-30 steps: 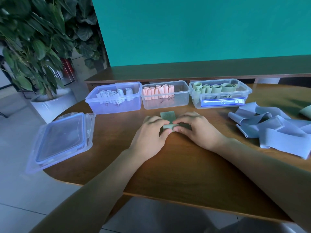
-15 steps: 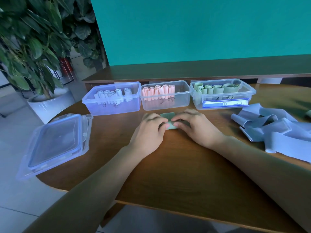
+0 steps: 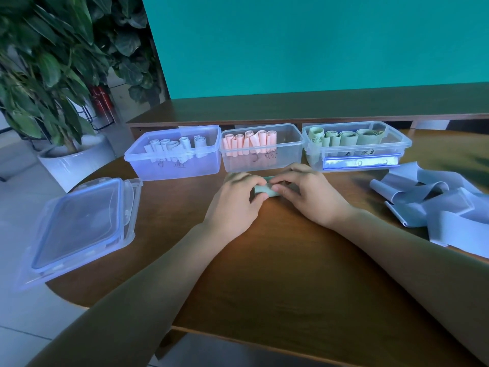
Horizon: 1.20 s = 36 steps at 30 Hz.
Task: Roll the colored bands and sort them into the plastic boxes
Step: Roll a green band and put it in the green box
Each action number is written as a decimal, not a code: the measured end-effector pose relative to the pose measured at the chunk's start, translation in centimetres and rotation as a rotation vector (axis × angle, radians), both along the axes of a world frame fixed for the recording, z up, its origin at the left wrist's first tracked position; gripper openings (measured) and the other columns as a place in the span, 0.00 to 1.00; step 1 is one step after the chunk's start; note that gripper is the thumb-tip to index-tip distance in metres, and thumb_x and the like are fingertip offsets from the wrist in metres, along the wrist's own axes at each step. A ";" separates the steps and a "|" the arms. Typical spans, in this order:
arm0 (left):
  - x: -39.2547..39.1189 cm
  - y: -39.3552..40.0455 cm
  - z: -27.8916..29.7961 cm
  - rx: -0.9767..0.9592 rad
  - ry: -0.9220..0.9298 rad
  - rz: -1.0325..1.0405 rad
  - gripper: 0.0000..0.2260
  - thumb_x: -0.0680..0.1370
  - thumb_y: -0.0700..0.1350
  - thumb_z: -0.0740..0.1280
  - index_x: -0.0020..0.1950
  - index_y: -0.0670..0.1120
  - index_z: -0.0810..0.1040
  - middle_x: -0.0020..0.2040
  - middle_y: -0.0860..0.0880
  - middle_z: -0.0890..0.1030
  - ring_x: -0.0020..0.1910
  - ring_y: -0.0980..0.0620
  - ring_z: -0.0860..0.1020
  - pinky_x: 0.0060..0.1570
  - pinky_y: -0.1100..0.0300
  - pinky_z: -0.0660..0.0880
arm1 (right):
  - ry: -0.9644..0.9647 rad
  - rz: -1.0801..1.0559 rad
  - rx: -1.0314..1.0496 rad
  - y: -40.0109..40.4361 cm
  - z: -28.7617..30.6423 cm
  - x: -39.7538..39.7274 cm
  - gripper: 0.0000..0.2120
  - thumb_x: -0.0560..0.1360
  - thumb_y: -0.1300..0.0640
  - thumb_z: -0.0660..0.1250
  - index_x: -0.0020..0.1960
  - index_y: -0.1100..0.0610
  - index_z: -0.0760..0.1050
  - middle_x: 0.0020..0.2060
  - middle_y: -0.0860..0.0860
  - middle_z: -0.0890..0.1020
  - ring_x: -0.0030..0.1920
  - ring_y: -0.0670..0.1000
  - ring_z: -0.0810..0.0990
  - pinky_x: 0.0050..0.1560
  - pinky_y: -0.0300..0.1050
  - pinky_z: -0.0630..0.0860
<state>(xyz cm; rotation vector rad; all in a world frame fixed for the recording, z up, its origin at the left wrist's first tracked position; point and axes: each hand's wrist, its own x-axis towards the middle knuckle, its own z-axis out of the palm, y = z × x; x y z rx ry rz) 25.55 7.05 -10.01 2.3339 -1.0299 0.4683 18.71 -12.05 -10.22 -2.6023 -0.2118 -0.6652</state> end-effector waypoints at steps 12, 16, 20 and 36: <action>0.9 -0.7 0.1 0.017 -0.048 -0.020 0.12 0.81 0.47 0.67 0.64 0.49 0.79 0.61 0.52 0.76 0.64 0.54 0.70 0.60 0.61 0.70 | 0.165 -0.042 -0.037 -0.3 0.0 1.7 0.19 0.83 0.47 0.61 0.73 0.46 0.72 0.65 0.48 0.72 0.68 0.51 0.67 0.72 0.54 0.66; 1.6 -1.0 0.0 0.041 -0.028 -0.003 0.15 0.81 0.50 0.66 0.68 0.50 0.76 0.64 0.51 0.76 0.66 0.52 0.69 0.61 0.62 0.67 | 0.187 -0.073 -0.078 -0.4 0.1 2.5 0.20 0.84 0.46 0.57 0.74 0.46 0.70 0.66 0.48 0.70 0.67 0.53 0.67 0.72 0.55 0.66; 2.8 -1.3 -0.1 0.085 0.005 0.004 0.19 0.82 0.50 0.65 0.73 0.51 0.74 0.67 0.51 0.76 0.68 0.51 0.68 0.65 0.57 0.67 | 0.101 -0.024 -0.039 -0.5 0.0 3.0 0.18 0.81 0.51 0.67 0.70 0.50 0.73 0.62 0.48 0.75 0.64 0.52 0.73 0.69 0.52 0.71; 5.9 -2.2 -0.3 0.109 0.114 -0.067 0.17 0.81 0.52 0.66 0.69 0.52 0.78 0.61 0.49 0.79 0.60 0.51 0.73 0.56 0.59 0.68 | 0.114 -0.067 0.076 -0.2 0.3 4.8 0.11 0.81 0.59 0.66 0.63 0.55 0.80 0.56 0.50 0.79 0.53 0.49 0.76 0.57 0.40 0.69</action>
